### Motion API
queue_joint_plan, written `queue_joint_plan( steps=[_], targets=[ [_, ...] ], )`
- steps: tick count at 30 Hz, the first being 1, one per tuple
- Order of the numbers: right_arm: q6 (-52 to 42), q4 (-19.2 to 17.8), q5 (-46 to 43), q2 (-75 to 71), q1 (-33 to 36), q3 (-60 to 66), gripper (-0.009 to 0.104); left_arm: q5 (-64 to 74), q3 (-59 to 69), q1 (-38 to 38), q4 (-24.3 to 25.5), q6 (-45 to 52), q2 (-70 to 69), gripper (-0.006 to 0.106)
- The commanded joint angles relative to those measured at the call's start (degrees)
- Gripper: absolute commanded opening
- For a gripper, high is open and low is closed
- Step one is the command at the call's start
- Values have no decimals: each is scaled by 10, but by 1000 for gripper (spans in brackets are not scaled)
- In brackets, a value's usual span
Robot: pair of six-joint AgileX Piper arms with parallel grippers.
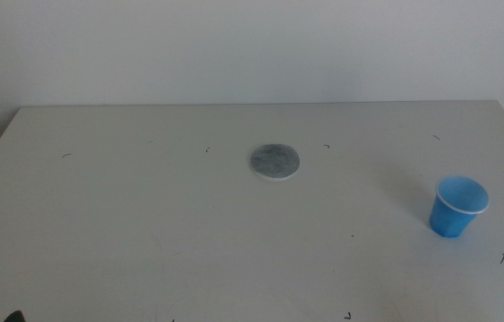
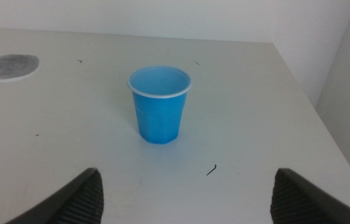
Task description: Place an empty cup on a cup mat.
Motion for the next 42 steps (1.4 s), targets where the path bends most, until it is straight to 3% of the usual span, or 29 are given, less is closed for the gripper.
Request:
queue_joint_plan(
  steps=[1, 7, 12, 21, 33, 38, 42],
  targets=[
    [-3, -1, -30, -13, 1, -22, 87, -38, -3, 1, 0, -6, -3, 105],
    [-3, 0, 43, 10, 1, -90, 87, -38, -3, 1, 0, -6, -3, 105],
    [-3, -14, 51, 54, 1, -143, 87, -38, -3, 1, 0, -6, -3, 105],
    [-3, -11, 70, 172, 1, -255, 87, -38, -3, 1, 0, -6, -3, 105],
    [-3, -8, 183, 360, 1, -462, 87, -38, -3, 1, 0, -6, -3, 105],
    [-3, 16, 278, 458, 1, -573, 87, -38, -3, 1, 0, -6, -3, 105],
    [-2, 73, 357, 541, 1, -662, 87, -38, -3, 1, 0, -6, -3, 105]
  ],
)
